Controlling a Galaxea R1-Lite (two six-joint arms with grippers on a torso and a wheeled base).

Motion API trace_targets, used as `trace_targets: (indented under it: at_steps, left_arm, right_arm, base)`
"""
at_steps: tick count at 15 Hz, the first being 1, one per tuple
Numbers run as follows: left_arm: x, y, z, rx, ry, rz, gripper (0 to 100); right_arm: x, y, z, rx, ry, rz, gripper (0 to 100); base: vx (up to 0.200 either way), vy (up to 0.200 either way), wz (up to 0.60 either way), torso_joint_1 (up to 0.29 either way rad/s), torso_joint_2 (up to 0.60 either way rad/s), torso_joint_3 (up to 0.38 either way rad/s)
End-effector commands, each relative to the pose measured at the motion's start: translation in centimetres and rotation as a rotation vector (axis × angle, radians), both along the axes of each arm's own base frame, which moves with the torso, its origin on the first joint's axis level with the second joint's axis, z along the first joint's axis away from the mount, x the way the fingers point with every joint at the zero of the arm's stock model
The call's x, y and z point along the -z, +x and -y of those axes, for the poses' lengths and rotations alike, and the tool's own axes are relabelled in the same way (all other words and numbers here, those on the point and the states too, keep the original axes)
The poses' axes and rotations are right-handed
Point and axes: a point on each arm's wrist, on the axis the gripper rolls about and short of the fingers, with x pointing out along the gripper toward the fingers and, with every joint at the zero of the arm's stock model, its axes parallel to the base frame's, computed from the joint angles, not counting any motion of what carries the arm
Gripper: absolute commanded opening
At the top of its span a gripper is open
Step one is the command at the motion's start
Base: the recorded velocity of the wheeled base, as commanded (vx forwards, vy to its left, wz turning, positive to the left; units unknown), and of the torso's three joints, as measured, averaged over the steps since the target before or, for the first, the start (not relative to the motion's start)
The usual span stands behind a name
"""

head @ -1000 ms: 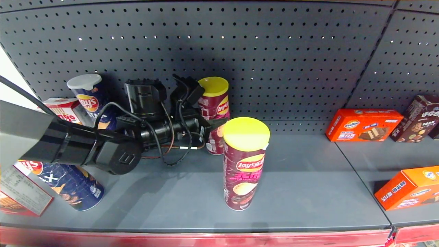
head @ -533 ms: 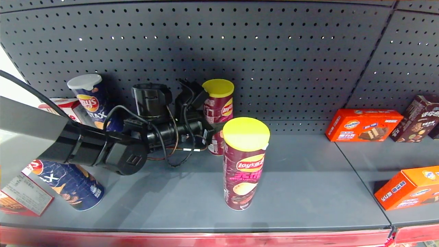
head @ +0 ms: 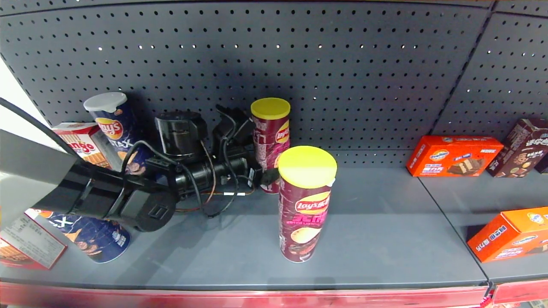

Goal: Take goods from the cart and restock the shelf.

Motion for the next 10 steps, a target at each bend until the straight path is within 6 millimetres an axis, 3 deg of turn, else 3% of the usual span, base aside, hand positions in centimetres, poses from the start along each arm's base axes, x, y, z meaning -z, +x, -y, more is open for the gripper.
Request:
trace_targets:
  at_steps: [1,10]
  left_arm:
    - [0.0,-2.1,-1.1,-0.072,0.009,0.003,100]
    - [1.0,-2.3,-1.7,-0.298,0.039,-0.007,100]
  right_arm:
    - [0.0,0.0,0.0,-0.001,0.0,-0.002,100]
    - [0.0,0.0,0.0,-0.001,0.0,-0.002,100]
  base:
    - [0.0,0.0,0.0,0.0,0.0,0.0]
    - [0.0,0.0,0.0,0.0,0.0,0.0]
